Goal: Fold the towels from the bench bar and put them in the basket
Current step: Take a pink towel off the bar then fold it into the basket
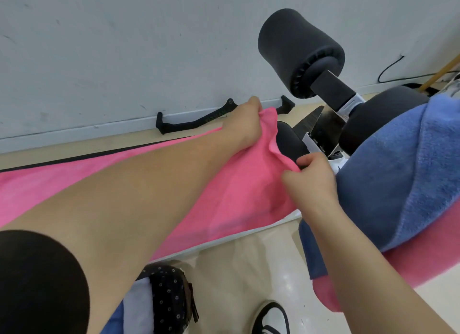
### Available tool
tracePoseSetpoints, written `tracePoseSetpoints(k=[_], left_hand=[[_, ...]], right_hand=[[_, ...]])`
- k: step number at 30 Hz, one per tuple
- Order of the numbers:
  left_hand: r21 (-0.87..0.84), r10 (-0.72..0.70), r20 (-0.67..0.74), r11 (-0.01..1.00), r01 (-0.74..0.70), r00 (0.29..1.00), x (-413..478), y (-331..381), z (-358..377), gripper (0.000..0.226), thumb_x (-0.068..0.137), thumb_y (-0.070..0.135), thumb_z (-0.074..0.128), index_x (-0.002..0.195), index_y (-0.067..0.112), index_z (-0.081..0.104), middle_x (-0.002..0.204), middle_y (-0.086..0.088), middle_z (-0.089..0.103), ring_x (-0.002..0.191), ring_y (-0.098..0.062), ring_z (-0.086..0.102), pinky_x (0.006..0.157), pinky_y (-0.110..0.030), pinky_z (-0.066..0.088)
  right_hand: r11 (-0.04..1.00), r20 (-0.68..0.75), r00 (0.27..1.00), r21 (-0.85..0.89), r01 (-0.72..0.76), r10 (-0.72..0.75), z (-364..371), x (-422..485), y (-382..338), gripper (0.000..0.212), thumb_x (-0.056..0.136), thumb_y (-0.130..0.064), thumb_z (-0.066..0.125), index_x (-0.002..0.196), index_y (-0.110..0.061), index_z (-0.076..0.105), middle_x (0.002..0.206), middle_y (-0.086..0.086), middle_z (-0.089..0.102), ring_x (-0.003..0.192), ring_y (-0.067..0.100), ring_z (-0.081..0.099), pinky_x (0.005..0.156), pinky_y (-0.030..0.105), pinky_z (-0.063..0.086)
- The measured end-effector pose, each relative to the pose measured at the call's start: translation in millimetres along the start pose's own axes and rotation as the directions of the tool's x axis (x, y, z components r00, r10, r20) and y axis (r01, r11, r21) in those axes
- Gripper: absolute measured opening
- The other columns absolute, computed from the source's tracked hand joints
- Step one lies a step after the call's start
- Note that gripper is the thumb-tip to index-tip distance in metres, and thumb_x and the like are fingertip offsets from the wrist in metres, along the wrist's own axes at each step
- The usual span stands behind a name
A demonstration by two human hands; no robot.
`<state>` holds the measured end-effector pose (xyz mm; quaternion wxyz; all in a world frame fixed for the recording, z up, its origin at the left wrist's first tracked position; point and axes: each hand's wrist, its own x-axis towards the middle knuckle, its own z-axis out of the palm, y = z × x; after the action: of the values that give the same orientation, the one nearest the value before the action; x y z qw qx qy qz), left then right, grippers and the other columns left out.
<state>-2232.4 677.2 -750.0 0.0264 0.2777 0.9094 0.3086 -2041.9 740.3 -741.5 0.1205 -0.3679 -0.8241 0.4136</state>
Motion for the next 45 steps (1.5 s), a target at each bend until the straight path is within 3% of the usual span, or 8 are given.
tracePoseSetpoints(k=[5,11,24,28,32,39,42,45], left_hand=[[-0.255,-0.052,-0.017,0.966,0.045,0.999,-13.5,-5.7,-36.6,0.04,0.092,0.011,0.051,0.132,0.015,0.055,0.111,-0.005,0.068,0.097,-0.022,0.064,0.085,-0.033,0.053],[-0.478,-0.222,-0.097,0.866,0.151,0.97,-70.1,-52.8,-111.6,0.029,0.085,-0.008,0.053,0.092,0.015,0.068,0.086,0.005,0.065,0.077,-0.009,0.059,0.06,-0.01,0.048],[-0.59,-0.65,-0.17,0.669,0.451,0.741,-210.9,-186.8,-239.8,0.032,0.093,-0.006,0.051,0.067,0.012,0.048,0.065,-0.008,0.051,0.051,-0.019,0.051,0.046,-0.024,0.05],[-0.697,-0.762,-0.023,0.476,0.536,0.647,-244.9,-205.4,-239.8,0.017,0.094,-0.005,0.046,0.079,0.003,0.05,0.082,-0.026,0.065,0.072,-0.036,0.071,0.076,-0.05,0.065],[-0.534,-0.724,-0.021,0.591,0.604,0.69,-263.6,-212.5,-221.0,0.016,0.091,0.024,0.067,0.087,0.013,0.055,0.084,-0.016,0.069,0.065,-0.025,0.067,0.068,-0.04,0.063],[-0.272,-0.563,-0.151,0.814,0.514,0.812,-284.3,-201.0,-182.7,0.025,0.088,0.018,0.066,0.11,0.025,0.057,0.091,0.012,0.063,0.079,-0.007,0.06,0.062,-0.018,0.041],[-0.33,-0.513,-0.182,0.835,0.439,0.839,-283.9,-194.7,-166.6,0.034,0.091,0.018,0.064,0.125,0.022,0.059,0.1,0.013,0.067,0.096,-0.013,0.065,0.074,-0.024,0.046],[-0.323,-0.478,-0.178,0.854,0.408,0.86,-277.5,-181.5,-152.3,0.035,0.093,0.017,0.063,0.128,0.023,0.059,0.098,0.016,0.063,0.101,-0.014,0.064,0.09,-0.03,0.049]], right_hand=[[0.953,0.046,0.998,0.302,0.032,-0.048,9.4,-23.3,-37.8,0.031,0.074,-0.018,0.063,0.091,0.008,0.065,0.067,0.006,0.048,0.064,0.018,0.043,0.058,0.033,0.041],[0.932,0.31,0.917,0.332,0.143,-0.251,49.6,-77.7,-82.2,0.023,0.083,-0.014,0.077,0.084,0.005,0.064,0.066,0.006,0.054,0.061,0.016,0.049,0.062,0.03,0.041],[0.882,0.618,0.668,0.453,0.128,-0.415,146.4,-173.7,-155.1,0.017,0.089,-0.025,0.08,0.096,-0.01,0.075,0.065,0.005,0.058,0.055,0.015,0.051,0.054,0.029,0.044],[0.872,0.331,0.823,0.0,0.49,-0.462,153.4,-147.4,-140.2,0.02,0.095,-0.041,0.064,0.105,-0.024,0.07,0.098,-0.009,0.068,0.083,0.004,0.064,0.069,0.026,0.051],[0.721,0.317,0.868,-0.485,0.494,-0.381,147.0,-120.5,-114.5,0.046,0.094,-0.04,0.058,0.135,-0.017,0.056,0.129,0.011,0.05,0.119,0.035,0.05,0.089,0.048,0.05],[0.762,0.448,0.853,-0.443,0.473,-0.269,129.0,-115.2,-102.8,0.026,0.096,-0.025,0.051,0.122,-0.022,0.056,0.111,0.003,0.064,0.089,0.026,0.059,0.075,0.039,0.052],[0.694,0.446,0.881,-0.586,0.419,-0.155,107.8,-119.3,-109.1,0.014,0.082,-0.013,0.052,0.094,-0.018,0.055,0.092,0.002,0.062,0.072,0.025,0.066,0.067,0.035,0.058],[0.583,0.386,0.914,-0.718,0.382,-0.123,86.1,-119.8,-108.1,0.008,0.078,-0.01,0.056,0.082,-0.016,0.052,0.08,0.001,0.06,0.063,0.021,0.056,0.054,0.026,0.04]])
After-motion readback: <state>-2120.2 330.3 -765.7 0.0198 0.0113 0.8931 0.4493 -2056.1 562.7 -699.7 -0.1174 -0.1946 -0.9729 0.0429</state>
